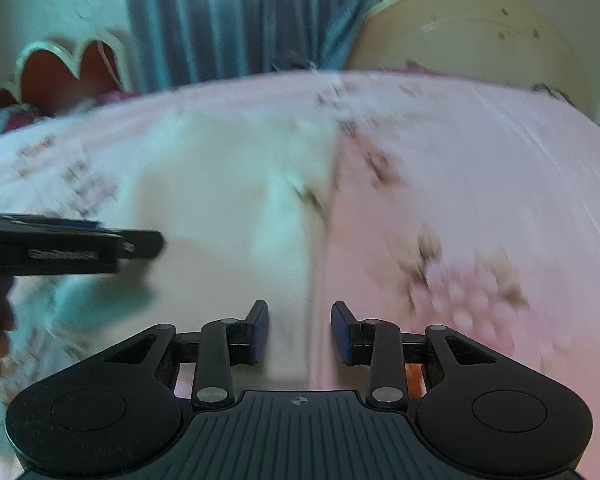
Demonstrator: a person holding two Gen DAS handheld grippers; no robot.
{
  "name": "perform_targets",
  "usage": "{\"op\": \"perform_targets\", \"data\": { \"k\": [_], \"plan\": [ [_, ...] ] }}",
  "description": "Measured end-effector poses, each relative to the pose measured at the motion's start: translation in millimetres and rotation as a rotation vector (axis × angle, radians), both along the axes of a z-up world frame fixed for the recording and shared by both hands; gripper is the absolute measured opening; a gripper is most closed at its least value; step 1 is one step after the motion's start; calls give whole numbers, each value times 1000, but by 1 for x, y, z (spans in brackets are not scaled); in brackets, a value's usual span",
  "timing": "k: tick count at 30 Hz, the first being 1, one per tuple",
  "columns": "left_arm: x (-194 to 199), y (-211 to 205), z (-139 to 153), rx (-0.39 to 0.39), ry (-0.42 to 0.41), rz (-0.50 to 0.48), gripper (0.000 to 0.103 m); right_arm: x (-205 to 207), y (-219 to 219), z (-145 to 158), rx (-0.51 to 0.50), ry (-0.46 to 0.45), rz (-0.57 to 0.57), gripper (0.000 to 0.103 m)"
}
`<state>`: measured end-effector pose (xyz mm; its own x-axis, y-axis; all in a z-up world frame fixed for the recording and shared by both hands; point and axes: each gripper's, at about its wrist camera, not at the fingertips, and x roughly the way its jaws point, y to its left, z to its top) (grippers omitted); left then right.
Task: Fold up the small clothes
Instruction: 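Open both grippers and press the folded sweater bundle flat, then pinch the bundle end with the right gripper while the left gripper pinches beside it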
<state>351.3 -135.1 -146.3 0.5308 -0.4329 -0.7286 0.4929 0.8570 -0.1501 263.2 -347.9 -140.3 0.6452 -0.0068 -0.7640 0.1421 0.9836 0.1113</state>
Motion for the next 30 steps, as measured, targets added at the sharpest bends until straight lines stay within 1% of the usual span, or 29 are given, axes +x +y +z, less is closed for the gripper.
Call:
{"op": "perform_targets", "data": {
  "k": [2,3,5,6,7,9,10,13,15,16,17,18,19,20,23,27,30],
  "plan": [
    [-2,1,-4,-4,6,-1,65,-2,-5,-3,47,3,-46,35],
    [-3,1,-5,-7,7,0,65,-2,-4,-1,50,7,-56,35],
    [-4,1,-4,-6,10,-1,65,-5,-2,-1,43,11,-51,34],
    [-5,1,-4,-5,9,-3,66,-6,-3,-3,52,11,-52,34],
    [-5,1,-4,-5,9,-5,67,-8,-8,-4,84,9,-63,32],
    [-4,2,-4,-9,17,0,68,-10,-17,-2,166,15,-86,17],
    [-4,2,-5,-13,23,6,71,-10,-18,-2,164,15,-84,15],
    [-4,1,-5,-12,36,18,77,-9,-19,-2,153,12,-32,15],
    [-4,0,-3,-9,51,27,82,-10,-28,1,207,9,-24,16],
    [-4,0,-3,-11,60,29,83,-10,-33,3,233,7,-22,21],
    [-3,0,-1,-12,68,31,84,-11,-36,5,239,1,-21,37],
    [-3,0,0,-14,77,36,84,-12,-37,8,237,-9,-17,50],
    [-2,1,3,-23,87,43,85,-12,-39,12,238,-27,-9,69],
    [-1,3,5,-33,91,51,86,-10,-42,15,240,-47,2,71],
    [4,11,14,-63,91,93,90,2,-50,21,261,-62,24,71],
    [20,19,23,-104,111,156,92,26,-68,22,345,-73,7,71],
    [33,20,22,-108,112,187,92,45,-77,17,396,-68,0,71]
  ]
}}
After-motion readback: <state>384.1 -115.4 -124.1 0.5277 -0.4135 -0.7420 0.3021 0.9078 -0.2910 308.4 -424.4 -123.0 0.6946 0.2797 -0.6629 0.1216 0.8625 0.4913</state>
